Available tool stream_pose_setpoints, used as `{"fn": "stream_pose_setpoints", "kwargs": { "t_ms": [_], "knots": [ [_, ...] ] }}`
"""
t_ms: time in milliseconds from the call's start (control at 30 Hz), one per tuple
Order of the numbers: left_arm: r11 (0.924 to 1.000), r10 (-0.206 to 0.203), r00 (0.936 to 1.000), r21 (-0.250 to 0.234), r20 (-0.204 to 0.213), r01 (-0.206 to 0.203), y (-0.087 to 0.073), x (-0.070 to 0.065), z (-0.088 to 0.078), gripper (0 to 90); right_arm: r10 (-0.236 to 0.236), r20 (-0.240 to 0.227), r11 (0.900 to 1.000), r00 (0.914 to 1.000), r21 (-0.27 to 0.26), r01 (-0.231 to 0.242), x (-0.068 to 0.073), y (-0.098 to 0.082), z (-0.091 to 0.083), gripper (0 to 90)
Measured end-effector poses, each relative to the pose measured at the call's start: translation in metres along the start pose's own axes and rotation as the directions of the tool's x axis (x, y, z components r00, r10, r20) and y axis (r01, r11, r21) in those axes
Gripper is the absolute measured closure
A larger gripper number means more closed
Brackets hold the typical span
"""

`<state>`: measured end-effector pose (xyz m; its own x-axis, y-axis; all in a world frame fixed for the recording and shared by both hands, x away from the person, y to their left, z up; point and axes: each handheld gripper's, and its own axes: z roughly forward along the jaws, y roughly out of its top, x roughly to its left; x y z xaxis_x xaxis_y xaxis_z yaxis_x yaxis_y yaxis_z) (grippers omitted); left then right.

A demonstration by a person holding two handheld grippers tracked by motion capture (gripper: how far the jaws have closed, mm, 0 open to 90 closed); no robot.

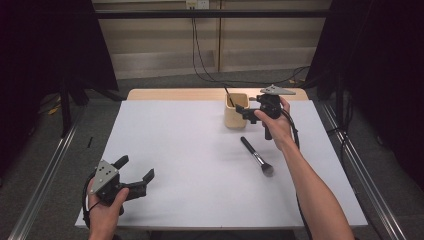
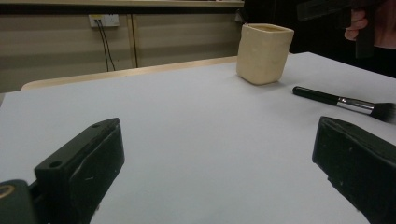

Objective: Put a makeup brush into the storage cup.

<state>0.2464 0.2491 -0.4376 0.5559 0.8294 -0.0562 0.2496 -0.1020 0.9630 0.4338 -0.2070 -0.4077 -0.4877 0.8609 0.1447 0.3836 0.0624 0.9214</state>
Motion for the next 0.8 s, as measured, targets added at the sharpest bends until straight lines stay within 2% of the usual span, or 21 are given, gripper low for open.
{"fn": "stream_pose_setpoints", "kwargs": {
  "t_ms": [133, 333, 600, 800],
  "knots": [
    [1.0000, 0.000, 1.0000, 0.002, -0.003, 0.000, 0.000, 0.000, 0.000, 2.3, 0.002, -0.007, 1.000, 1.0000, -0.020, -0.002, 0.000, -0.002, -0.007, 0.0],
    [1.0000, -0.004, 1.0000, -0.001, 0.003, 0.004, 0.001, 0.000, 0.001, 2.3, 0.008, 0.000, 1.000, 1.0000, -0.025, -0.008, 0.000, -0.008, -0.016, 0.3],
    [1.0000, -0.003, 1.0000, -0.002, 0.007, 0.003, 0.001, 0.000, 0.002, 2.3, 0.022, -0.015, 0.999, 0.9996, -0.036, -0.022, 0.003, -0.019, -0.031, 0.3],
    [1.0000, 0.000, 1.0000, -0.003, -0.001, 0.000, 0.001, -0.001, -0.002, 2.3, 0.014, -0.033, 0.999, 0.9994, -0.047, -0.016, 0.006, -0.028, -0.049, 0.5]
  ]
}}
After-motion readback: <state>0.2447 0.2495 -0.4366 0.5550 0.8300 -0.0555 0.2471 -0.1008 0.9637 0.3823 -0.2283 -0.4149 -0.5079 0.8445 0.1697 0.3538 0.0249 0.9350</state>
